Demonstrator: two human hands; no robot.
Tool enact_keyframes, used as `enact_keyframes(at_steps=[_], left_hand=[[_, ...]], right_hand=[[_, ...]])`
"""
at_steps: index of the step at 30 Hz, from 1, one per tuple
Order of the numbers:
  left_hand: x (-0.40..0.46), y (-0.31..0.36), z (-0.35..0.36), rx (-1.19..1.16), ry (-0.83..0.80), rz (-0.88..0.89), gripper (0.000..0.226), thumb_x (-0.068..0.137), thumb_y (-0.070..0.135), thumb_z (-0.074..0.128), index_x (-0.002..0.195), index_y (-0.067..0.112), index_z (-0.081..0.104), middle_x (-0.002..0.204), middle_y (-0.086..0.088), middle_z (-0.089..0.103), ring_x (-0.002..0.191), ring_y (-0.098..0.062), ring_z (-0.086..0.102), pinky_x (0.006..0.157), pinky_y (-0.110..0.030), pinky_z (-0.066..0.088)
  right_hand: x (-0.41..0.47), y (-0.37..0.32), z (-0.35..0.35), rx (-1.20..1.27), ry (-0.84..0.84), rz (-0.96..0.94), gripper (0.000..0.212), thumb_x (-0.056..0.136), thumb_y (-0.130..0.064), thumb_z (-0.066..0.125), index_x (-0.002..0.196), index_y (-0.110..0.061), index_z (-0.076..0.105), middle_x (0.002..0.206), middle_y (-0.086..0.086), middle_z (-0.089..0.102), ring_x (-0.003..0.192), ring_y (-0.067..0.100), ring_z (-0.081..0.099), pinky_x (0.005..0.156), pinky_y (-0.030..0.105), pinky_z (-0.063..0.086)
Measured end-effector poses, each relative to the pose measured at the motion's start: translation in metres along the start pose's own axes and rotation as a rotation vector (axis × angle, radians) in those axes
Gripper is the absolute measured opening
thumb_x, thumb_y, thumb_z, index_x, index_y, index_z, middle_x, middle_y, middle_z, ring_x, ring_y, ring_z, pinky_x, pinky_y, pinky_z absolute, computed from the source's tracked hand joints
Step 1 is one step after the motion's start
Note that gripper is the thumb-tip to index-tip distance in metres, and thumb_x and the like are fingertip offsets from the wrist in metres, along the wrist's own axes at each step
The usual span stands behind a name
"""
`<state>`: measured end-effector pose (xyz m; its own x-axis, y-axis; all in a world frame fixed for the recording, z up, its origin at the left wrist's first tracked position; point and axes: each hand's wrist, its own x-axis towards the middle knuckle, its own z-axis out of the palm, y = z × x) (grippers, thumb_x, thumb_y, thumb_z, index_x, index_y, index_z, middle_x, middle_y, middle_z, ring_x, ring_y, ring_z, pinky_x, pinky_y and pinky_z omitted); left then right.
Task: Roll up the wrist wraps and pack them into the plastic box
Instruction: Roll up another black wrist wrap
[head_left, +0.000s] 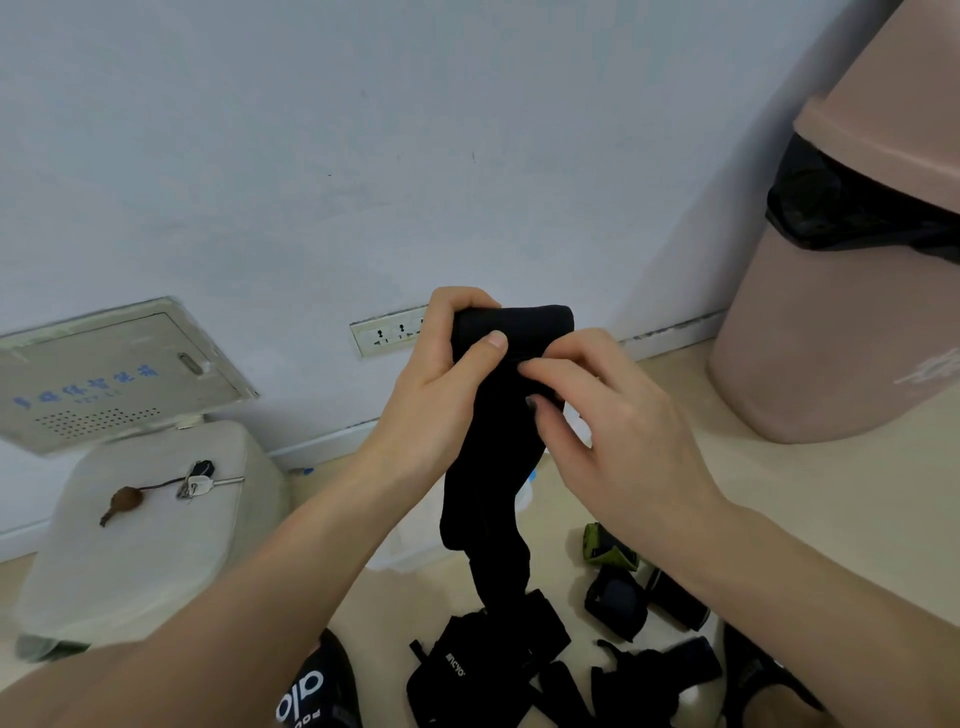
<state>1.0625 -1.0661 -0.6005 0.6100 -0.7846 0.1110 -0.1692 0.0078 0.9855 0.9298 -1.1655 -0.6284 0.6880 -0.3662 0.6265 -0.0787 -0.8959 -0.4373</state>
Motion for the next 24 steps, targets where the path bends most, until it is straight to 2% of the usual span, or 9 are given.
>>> enact_keyframes(at_steps=[4,8,12,16,21,24], left_hand=[[-0.0011,0.0011,-0.0013,-0.005,-0.017,0.005,0.018,0.105,0.018,0.05,0.109,0.036,0.053,0.09,0.021,0.061,0.085,-0.001,0.06,0.078,-0.02,0.05],[-0.001,0.0001,-0.0017,-0.007,-0.006,-0.002,0.018,0.106,0.02,0.05,0.108,0.038,0.053,0.091,0.02,0.062,0.086,-0.002,0.061,0.078,-0.022,0.051],[0.0003,-0.0012,-0.0022,-0.004,0.021,-0.003,0.017,0.106,0.021,0.051,0.111,0.037,0.053,0.094,0.02,0.063,0.089,-0.002,0.062,0.081,-0.024,0.052],[0.0015,-0.0014,-0.0024,-0.032,0.028,-0.011,0.016,0.106,0.021,0.05,0.112,0.034,0.054,0.092,0.019,0.063,0.087,-0.002,0.062,0.077,-0.021,0.051],[0.0018,-0.0021,-0.0021,-0.054,0.02,-0.011,0.015,0.106,0.019,0.049,0.112,0.032,0.054,0.088,0.021,0.063,0.083,-0.002,0.063,0.072,-0.019,0.052],[-0.0001,-0.006,-0.0018,-0.032,0.015,-0.002,0.017,0.107,0.021,0.05,0.109,0.038,0.054,0.092,0.019,0.064,0.088,-0.004,0.063,0.079,-0.026,0.053]], right_hand=[[0.0,-0.0015,-0.0019,0.0,-0.077,-0.024,0.036,0.092,0.002,0.061,0.124,-0.012,0.069,0.111,0.003,0.057,0.085,0.019,0.059,0.063,0.03,0.049],[0.0015,-0.0022,-0.0051,0.062,-0.118,-0.002,0.049,0.088,0.005,0.062,0.132,-0.017,0.062,0.116,-0.001,0.055,0.087,0.015,0.056,0.069,0.026,0.048],[0.002,0.0003,-0.0053,0.061,-0.124,-0.023,0.056,0.088,0.007,0.059,0.14,-0.014,0.06,0.118,0.001,0.056,0.09,0.017,0.057,0.072,0.029,0.049],[0.0008,0.0018,-0.003,0.03,-0.117,-0.056,0.054,0.09,0.005,0.054,0.142,-0.009,0.061,0.116,0.007,0.056,0.087,0.023,0.057,0.07,0.035,0.05],[0.0008,0.0001,-0.0036,-0.046,-0.125,-0.066,0.061,0.084,0.009,0.058,0.142,-0.01,0.061,0.124,0.008,0.054,0.089,0.026,0.052,0.073,0.041,0.049],[-0.0005,-0.0021,-0.0043,-0.074,-0.144,-0.076,0.059,0.083,0.005,0.056,0.139,-0.01,0.063,0.123,0.004,0.057,0.09,0.024,0.051,0.074,0.04,0.05]])
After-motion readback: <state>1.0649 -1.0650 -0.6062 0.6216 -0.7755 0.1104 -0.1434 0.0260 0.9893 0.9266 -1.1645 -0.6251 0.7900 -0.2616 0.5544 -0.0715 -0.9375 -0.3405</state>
